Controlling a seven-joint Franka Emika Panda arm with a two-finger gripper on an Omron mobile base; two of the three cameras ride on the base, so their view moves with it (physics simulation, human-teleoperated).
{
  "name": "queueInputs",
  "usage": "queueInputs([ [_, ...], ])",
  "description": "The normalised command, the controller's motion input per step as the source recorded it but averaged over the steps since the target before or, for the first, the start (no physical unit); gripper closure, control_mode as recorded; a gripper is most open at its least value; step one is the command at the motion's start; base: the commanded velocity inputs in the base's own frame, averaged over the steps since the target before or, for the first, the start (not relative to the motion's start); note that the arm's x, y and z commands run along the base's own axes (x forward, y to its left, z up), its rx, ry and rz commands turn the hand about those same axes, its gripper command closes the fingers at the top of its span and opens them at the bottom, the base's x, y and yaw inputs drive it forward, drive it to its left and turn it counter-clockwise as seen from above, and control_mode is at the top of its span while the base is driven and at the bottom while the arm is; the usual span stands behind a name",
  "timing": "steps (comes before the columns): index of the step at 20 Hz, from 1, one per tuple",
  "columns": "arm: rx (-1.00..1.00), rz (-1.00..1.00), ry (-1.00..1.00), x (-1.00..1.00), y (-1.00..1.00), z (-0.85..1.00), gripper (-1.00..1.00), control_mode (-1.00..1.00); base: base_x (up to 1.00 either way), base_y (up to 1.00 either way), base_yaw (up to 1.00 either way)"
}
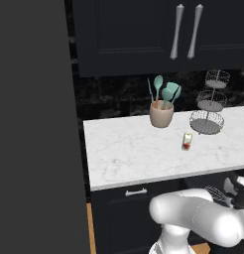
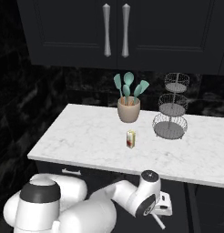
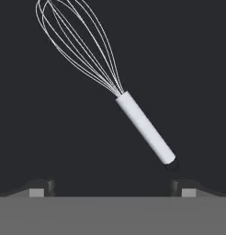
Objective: Pick the whisk from the drawer and place it on the counter.
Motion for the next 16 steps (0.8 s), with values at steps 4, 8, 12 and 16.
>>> queueInputs([
  [4, 0.0, 0.0, 0.0, 0.03, -0.38, -0.19, -1.0, -1.0, 0.0, 0.0, 0.0],
  [8, 0.0, 0.0, 0.0, 0.0, -0.23, -0.35, -1.0, -1.0, 0.0, 0.0, 0.0],
  [12, 0.0, 0.01, 0.0, 0.0, -0.09, -0.29, -1.0, -1.0, 0.0, 0.0, 0.0],
  [16, 0.0, 0.0, 0.0, 0.03, 0.0, -0.22, -1.0, -1.0, 0.0, 0.0, 0.0],
])
